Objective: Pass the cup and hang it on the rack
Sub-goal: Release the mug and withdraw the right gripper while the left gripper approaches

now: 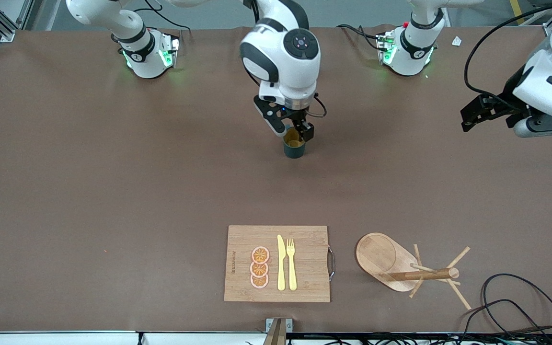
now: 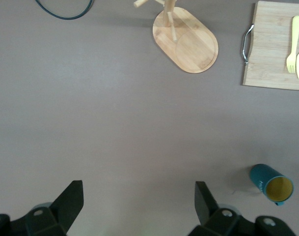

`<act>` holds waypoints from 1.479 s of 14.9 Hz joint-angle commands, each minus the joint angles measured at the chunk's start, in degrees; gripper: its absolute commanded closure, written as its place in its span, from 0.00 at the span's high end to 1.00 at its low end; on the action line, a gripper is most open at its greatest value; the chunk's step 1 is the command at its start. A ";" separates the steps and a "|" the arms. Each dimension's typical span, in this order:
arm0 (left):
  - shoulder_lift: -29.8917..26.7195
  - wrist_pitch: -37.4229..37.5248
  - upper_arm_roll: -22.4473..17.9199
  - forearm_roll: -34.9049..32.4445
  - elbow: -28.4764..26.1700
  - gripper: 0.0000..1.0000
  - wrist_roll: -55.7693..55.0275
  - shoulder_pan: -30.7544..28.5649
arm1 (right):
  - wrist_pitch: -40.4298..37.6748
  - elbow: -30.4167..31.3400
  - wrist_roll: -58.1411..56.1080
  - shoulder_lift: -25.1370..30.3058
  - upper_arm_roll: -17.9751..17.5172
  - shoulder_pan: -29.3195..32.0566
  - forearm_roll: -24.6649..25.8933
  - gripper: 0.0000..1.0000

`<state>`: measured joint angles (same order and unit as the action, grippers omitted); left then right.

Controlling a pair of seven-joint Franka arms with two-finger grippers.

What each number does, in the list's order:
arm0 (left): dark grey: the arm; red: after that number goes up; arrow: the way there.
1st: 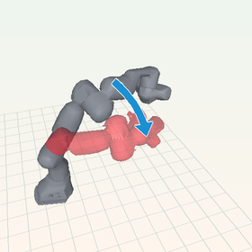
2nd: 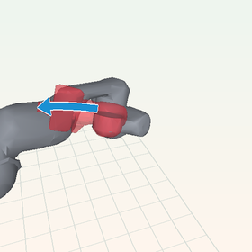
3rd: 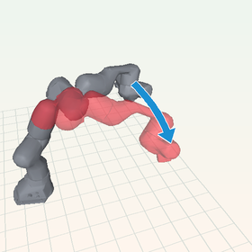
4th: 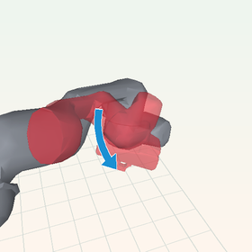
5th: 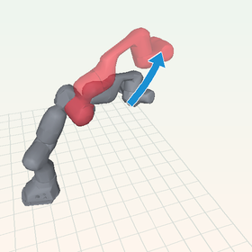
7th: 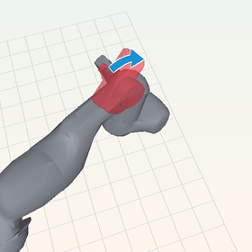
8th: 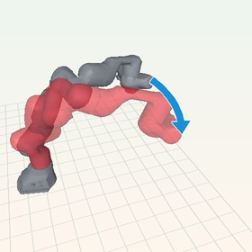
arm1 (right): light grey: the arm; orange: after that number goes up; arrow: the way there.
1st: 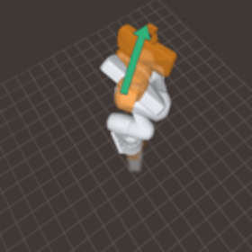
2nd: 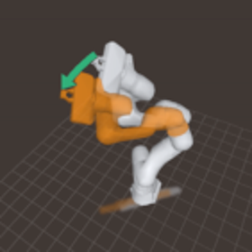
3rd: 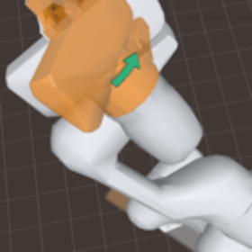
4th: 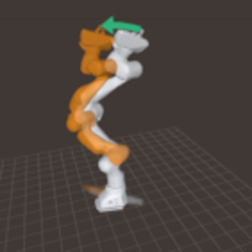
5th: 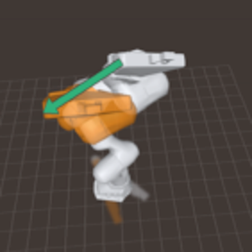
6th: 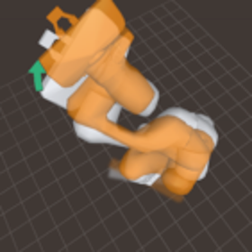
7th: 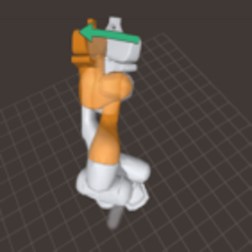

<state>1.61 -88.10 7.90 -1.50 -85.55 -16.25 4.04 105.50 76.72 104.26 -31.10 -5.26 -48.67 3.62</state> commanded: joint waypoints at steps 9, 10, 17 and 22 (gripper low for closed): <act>0.58 -1.82 9.93 -1.23 -0.49 1.00 -17.83 2.29 | -2.85 21.17 -50.88 24.58 -0.19 19.30 3.94 1.00; 0.76 -2.16 11.07 -1.23 -1.36 1.00 -20.03 2.90 | -2.15 24.06 -54.22 26.95 -0.19 21.41 3.94 1.00; 1.03 -9.00 16.96 -7.99 -9.97 1.00 -42.87 13.34 | -1.88 31.29 -75.76 36.36 -0.11 34.77 2.71 1.00; 8.91 -11.66 16.97 -19.57 -12.45 1.00 -63.08 27.84 | -2.67 32.88 -88.08 40.32 1.21 43.66 -0.37 1.00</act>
<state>6.39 -98.88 25.16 -16.09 -98.27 -72.31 27.61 102.25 106.49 19.59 5.92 -3.99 -7.68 4.87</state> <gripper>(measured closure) 0.000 0.000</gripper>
